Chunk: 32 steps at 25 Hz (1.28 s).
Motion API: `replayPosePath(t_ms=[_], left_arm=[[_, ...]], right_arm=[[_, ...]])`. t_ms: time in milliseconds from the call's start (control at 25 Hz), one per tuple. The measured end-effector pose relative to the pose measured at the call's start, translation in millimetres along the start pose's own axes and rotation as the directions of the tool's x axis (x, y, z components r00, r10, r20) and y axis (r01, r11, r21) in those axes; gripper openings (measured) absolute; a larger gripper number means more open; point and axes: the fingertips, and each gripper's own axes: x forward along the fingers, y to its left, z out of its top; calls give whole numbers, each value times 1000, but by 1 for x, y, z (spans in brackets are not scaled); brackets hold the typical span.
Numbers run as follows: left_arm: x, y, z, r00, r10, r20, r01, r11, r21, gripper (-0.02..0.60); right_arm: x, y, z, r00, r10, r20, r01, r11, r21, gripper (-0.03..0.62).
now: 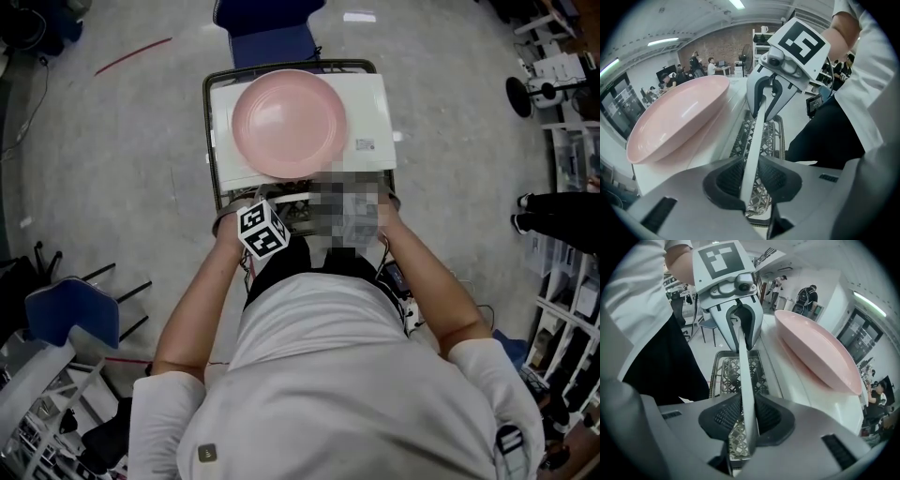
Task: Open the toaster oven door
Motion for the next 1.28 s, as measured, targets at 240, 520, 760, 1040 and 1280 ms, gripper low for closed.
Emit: replayPosePath(t_ms=[240, 520, 760, 1040, 1280], left_arm=[[1, -11, 2, 1000, 17, -2, -17, 1000, 13, 106], [6, -23, 7, 998, 60, -2, -60, 998, 27, 107], [7, -38, -5, 996, 85, -11, -85, 996, 37, 107], [22, -59, -18, 986, 150, -70, -146, 988, 59, 107], [33, -85, -29, 972, 206, -111, -192, 973, 125, 106]], right_arm=[[-4, 9, -5, 1000, -18, 21, 19, 999, -42, 94], [-10, 19, -15, 996, -64, 62, 70, 993, -98, 89], [-7, 37, -14, 995, -62, 77, 72, 987, -146, 86], [1, 61, -25, 992, -90, 92, 105, 978, -180, 84], [8, 88, -35, 990, -112, 81, 127, 968, -215, 86]])
